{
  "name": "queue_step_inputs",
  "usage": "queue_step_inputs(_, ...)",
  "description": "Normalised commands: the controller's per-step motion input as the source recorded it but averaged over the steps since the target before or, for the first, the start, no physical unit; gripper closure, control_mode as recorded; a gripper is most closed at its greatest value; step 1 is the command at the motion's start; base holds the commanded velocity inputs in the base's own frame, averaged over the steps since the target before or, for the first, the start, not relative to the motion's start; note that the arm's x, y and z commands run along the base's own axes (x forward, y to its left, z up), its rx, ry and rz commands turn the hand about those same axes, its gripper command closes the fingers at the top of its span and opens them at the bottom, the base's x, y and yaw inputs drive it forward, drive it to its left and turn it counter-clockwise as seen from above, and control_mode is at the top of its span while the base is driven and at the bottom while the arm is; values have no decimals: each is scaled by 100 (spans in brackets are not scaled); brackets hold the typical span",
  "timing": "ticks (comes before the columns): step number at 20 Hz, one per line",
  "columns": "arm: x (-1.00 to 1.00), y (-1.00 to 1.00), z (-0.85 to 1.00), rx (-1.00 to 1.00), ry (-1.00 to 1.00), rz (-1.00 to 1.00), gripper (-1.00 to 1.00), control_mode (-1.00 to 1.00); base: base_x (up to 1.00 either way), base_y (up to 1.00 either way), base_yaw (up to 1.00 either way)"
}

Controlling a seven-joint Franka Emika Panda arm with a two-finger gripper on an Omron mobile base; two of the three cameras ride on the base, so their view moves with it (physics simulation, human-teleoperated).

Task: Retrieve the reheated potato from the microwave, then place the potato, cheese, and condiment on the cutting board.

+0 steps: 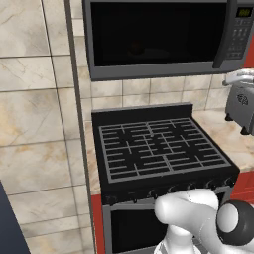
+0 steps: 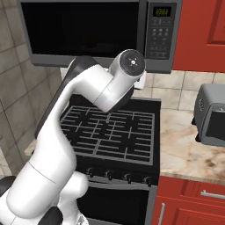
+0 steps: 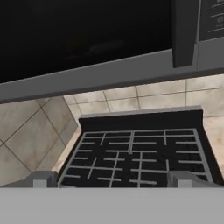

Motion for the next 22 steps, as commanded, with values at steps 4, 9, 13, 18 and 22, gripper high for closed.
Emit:
queue_step_inputs(4,20,-18,30,-2,-2,0,-100,-100,0,0,0)
queue_step_inputs(9,16,-20,22,-6,-16,0,-100,-100,0,0,0)
queue_step_inputs(13,18,-14,4,-8,-17,0,-100,-100,0,0,0)
queue_step_inputs(18,30,-16,13,-1,-7,0,-100,-100,0,0,0)
queue_step_inputs(22,36,-2,26,0,1,0,-100,-100,0,0,0)
